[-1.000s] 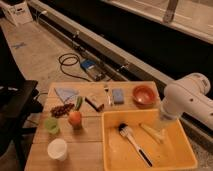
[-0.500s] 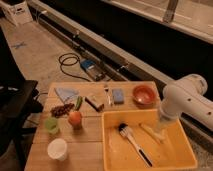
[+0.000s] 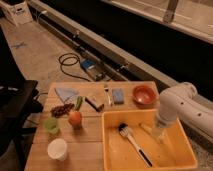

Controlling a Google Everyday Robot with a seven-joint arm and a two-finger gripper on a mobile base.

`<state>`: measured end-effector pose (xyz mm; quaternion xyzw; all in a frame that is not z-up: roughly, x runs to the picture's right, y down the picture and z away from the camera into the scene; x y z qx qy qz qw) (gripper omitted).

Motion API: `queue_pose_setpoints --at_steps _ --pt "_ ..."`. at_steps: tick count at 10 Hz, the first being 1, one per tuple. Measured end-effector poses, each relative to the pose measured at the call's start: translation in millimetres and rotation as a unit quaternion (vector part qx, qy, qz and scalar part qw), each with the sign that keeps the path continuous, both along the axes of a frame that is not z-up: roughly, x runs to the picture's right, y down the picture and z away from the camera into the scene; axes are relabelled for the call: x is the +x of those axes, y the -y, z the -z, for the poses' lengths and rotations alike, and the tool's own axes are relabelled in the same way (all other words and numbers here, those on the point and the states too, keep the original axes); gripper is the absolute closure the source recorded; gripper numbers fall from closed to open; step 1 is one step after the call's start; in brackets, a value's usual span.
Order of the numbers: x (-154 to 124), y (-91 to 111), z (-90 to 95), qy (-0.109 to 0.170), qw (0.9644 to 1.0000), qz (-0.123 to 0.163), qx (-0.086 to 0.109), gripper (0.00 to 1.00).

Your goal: Place banana in paper cup

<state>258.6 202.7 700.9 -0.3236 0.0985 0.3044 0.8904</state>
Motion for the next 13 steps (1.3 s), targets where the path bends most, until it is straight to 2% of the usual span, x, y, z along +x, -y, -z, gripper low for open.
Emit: queue_pose_setpoints --at_steps 3,5,10,13 --pt "-4.7 -6.8 -26.8 0.004 0.9995 -0.027 0.017 0.37" --pt "-8.4 -10.2 -37.4 0.009 0.9986 -0.047 0.023 0.37" --pt "-9.2 -9.5 -38.1 0.009 0.9984 -0.051 0.023 0.37" --pt "-18.3 -18.6 -47.5 0.009 0.9976 -0.065 0.024 0.37"
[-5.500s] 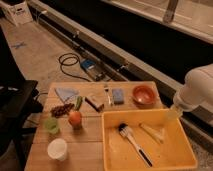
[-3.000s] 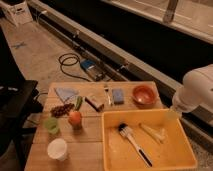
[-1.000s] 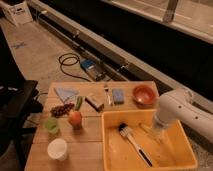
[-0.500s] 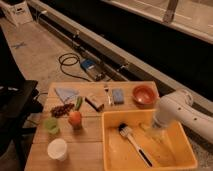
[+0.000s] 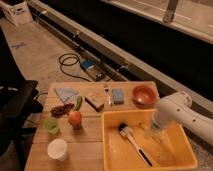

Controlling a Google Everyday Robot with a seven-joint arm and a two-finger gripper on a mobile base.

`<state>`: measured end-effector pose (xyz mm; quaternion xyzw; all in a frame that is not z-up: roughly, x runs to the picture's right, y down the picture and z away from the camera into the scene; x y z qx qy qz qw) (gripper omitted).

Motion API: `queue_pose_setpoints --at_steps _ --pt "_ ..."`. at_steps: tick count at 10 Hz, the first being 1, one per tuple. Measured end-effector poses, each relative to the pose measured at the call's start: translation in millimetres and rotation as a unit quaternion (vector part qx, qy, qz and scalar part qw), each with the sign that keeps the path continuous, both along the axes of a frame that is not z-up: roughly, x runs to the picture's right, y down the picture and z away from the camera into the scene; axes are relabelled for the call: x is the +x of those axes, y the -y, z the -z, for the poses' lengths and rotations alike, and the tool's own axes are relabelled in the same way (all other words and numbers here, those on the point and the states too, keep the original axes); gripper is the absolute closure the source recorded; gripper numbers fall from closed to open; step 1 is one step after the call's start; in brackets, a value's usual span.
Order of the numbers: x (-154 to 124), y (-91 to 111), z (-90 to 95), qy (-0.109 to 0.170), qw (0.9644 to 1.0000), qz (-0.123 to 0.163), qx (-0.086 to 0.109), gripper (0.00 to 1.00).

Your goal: Place banana in paper cup

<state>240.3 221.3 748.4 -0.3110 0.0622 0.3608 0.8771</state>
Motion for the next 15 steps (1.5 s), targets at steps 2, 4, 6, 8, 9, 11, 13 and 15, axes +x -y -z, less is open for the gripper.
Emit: queue_pose_setpoints --at_steps 2,4,6,8,9,11,13,15 --pt "-4.8 -6.9 -7.1 -0.007 1.0000 -0.001 0.001 0.37" --pt "-6.2 -14.1 -14.6 -0.014 0.9999 -0.001 0.004 0.37" --pt "-8.2 -16.7 -23.8 -0.017 0.9998 -0.002 0.009 0.37" --pt "-6.6 -18.7 -29.8 -0.016 0.9998 -0.006 0.011 0.37" --pt "-6.8 -18.7 -34.5 -0.013 0.9998 -0.005 0.011 0.37" --pt "-8.4 -17.7 -41.7 -0.011 0.9999 -0.002 0.010 0.37" --pt "-7.7 -18.1 -49.6 -0.008 1.0000 -0.005 0.003 0.37" --pt "-9.0 -21.3 -55.8 0.000 0.9999 -0.012 -0.010 0.41"
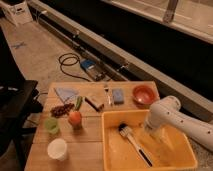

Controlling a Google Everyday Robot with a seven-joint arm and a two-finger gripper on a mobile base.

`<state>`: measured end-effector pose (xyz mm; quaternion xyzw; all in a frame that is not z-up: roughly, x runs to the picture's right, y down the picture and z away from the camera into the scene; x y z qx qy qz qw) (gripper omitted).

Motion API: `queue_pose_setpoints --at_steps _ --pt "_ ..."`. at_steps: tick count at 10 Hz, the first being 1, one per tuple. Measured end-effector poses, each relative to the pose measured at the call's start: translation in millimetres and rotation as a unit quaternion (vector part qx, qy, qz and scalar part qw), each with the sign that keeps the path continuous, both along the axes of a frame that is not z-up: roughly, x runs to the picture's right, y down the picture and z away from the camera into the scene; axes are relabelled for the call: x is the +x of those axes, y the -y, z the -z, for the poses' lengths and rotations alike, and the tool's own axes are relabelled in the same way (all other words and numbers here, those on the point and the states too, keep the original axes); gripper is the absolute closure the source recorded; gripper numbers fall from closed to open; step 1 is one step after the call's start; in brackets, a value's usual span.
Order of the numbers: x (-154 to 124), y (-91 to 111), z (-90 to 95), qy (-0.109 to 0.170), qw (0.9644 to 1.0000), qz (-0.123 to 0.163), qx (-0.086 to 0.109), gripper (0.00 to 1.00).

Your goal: Place banana in paper cup

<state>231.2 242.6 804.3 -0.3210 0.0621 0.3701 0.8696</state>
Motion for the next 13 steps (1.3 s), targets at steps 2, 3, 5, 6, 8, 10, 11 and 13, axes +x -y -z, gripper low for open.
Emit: queue_pose_setpoints --at_steps 2,3,5,6,8,10,11,13 --pt "-0.8 -1.5 -1.6 0.009 0.9999 -0.006 -0.006 0.61" --pt "-0.7 -1.4 -1.2 0.011 0.9999 -0.008 -0.007 0.69" --pt "-1.3 0.0 0.9 0.014 0.9998 -0.009 -0.006 0.91" --pt "-1.3 1.0 2.8 0.014 0.9999 -0.009 -0.004 0.97" --pt "-0.4 8.8 12.1 0.014 0.9999 -0.009 0.002 1.00" --pt "5.1 24.2 31.0 0.014 0.9998 -0.011 -0.004 1.00" --pt "7.1 33.6 41.0 0.017 0.9998 -0.011 -0.005 1.00" --pt "11.9 53.3 64.1 0.022 0.9996 -0.015 -0.001 1.00"
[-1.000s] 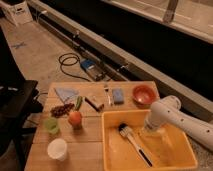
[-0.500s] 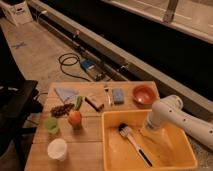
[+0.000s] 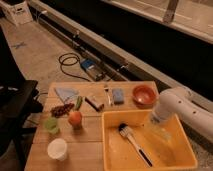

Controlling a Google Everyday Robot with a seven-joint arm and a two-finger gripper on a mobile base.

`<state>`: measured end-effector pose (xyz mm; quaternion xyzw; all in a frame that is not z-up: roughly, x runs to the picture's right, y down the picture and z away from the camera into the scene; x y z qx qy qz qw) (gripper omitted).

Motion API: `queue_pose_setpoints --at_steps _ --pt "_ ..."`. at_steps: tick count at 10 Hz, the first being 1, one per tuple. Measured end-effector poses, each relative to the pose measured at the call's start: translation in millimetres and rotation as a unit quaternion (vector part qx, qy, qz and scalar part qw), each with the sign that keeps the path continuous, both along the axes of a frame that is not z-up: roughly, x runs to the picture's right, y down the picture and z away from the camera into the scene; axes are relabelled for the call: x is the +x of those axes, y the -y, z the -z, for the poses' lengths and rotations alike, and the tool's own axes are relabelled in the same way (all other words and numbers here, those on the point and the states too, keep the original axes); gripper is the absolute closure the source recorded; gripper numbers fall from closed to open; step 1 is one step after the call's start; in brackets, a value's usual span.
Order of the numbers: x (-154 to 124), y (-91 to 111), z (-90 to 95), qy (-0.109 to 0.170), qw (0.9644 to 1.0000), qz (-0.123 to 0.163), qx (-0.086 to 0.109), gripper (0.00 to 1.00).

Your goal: Place banana in paper cup

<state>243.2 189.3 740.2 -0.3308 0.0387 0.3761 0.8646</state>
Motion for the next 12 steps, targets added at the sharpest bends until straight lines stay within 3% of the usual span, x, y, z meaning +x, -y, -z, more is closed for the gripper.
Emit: queue_pose_setpoints --at_steps 4,6,7,9,10,11,12 --pt "-0.6 61.2 50.4 0.032 0.9986 -0.007 0.040 1.00" --pt "-15.5 100.1 54.4 0.061 0.9959 -0.006 0.067 1.00" --pt "-34.1 127.0 57.4 0.085 0.9928 -0.003 0.084 1.00" --pt "-75.6 160.9 66.9 0.132 0.9856 -0.007 0.105 1.00" --pt "-91.6 166.9 69.0 0.156 0.9817 -0.015 0.108 1.00" --pt "-114.5 172.0 71.9 0.202 0.9734 -0.029 0.105 1.00" --pt "-120.8 173.5 73.3 0.215 0.9705 -0.034 0.104 1.00"
